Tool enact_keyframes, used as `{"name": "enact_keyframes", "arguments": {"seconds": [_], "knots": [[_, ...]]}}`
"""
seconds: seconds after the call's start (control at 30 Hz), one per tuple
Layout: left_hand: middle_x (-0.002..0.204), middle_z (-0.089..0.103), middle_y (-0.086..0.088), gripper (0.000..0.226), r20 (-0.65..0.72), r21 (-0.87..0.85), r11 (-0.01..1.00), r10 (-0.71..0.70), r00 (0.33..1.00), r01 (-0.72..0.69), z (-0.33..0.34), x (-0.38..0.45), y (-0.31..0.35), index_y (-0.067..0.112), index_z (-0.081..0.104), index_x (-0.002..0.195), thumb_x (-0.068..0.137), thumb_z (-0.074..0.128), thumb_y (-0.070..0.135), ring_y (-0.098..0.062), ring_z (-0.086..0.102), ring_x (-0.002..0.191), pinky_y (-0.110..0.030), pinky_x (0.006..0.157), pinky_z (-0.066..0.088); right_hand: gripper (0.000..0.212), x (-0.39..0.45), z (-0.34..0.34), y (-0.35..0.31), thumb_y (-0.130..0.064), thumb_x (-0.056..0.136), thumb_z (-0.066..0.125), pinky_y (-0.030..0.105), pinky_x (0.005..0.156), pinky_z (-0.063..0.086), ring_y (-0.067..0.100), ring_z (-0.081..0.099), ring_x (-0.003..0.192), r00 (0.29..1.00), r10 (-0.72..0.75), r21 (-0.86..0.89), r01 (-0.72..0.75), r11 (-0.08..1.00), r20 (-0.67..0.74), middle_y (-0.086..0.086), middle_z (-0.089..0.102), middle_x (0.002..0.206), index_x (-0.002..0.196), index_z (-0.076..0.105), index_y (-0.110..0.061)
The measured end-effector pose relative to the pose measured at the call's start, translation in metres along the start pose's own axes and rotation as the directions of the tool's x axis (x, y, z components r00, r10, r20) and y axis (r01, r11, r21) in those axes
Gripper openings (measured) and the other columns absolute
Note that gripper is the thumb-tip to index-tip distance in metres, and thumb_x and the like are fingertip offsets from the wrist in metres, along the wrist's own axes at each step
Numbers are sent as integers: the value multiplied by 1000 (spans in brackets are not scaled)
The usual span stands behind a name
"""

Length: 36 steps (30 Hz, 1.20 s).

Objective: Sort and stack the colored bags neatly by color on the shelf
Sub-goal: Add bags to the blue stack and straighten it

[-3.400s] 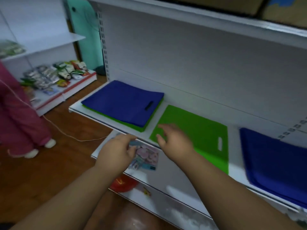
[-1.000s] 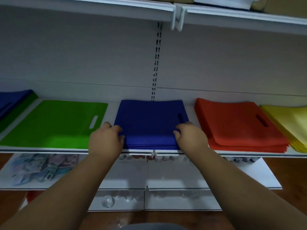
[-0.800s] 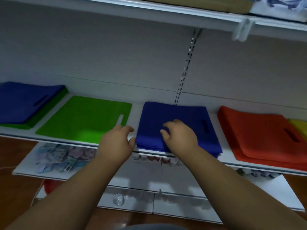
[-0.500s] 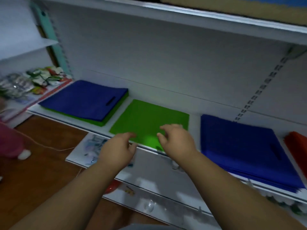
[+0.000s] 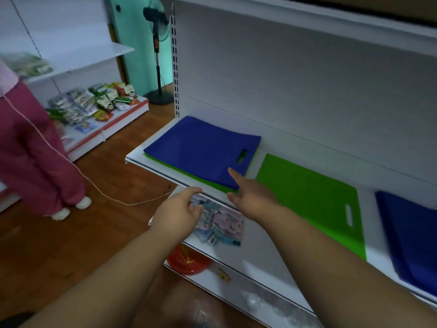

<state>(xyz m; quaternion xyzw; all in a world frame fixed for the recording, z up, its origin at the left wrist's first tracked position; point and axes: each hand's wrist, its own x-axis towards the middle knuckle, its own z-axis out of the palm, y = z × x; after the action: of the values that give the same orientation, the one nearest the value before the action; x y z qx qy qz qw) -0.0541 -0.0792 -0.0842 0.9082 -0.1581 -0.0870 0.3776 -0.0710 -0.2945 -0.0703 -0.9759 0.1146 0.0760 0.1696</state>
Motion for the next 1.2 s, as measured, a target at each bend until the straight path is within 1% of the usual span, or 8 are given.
{"name": "enact_keyframes", "arguments": {"seconds": [0.13,0.23,0.3,0.4,0.5,0.67,0.93,1.2], "knots": [[83,62,4,45,47,-110,992,-58,997,63,-1,12,-8,38,50,135,92,60,29,-17,62,85,-39,82,53,59,2,9,-1,-55,96,45,33,80,46,28,57,114,998,54,6,-54,999,-15,7,60,125,150,30,-38],[95,62,11,42,-10,-333,934,-138,990,127,1,19,-11,38,51,135,94,60,36,-17,65,90,-40,85,55,44,-7,12,-7,-53,98,42,34,81,45,30,58,111,982,98,-8,-100,995,-162,8,60,120,127,59,-25],[109,61,8,41,-46,-544,815,-265,963,198,3,22,-13,36,50,135,95,60,37,-17,67,88,-41,81,59,32,-17,11,-7,-46,98,47,35,71,43,30,59,94,954,89,19,-87,996,-286,8,59,103,102,65,-19],[104,65,-5,26,-85,-723,635,-473,877,272,4,24,-18,33,56,122,96,59,32,-18,66,75,-44,79,60,13,-35,7,3,-24,94,59,34,70,44,28,59,87,887,73,152,-4,988,-456,7,61,99,96,67,-15],[98,67,0,12,-191,-657,707,-493,849,263,7,20,-16,33,67,98,92,63,24,-25,68,83,-46,81,59,23,-54,-5,22,-12,91,62,29,77,45,28,62,98,825,83,187,28,982,-559,9,66,112,113,69,-13],[98,63,5,9,-171,-470,853,-339,925,226,36,-3,20,26,69,98,91,67,22,-13,59,80,-30,79,49,31,-97,-29,74,-14,93,62,35,79,53,27,64,94,729,134,185,-10,983,-672,8,66,112,124,66,-15],[93,70,2,12,-139,-217,976,-32,990,1,111,-26,113,29,71,93,89,67,19,-21,65,85,-24,66,45,37,-182,-61,194,-19,96,59,27,72,40,25,60,95,632,350,252,-243,937,-692,6,61,116,132,60,-21],[96,70,-3,9,-132,105,954,293,947,-281,242,-69,245,24,71,94,88,64,23,-29,63,90,-34,72,48,40,-289,-92,356,-20,96,58,37,75,47,32,61,101,603,446,224,-408,885,-662,12,60,121,135,57,-18]]}}
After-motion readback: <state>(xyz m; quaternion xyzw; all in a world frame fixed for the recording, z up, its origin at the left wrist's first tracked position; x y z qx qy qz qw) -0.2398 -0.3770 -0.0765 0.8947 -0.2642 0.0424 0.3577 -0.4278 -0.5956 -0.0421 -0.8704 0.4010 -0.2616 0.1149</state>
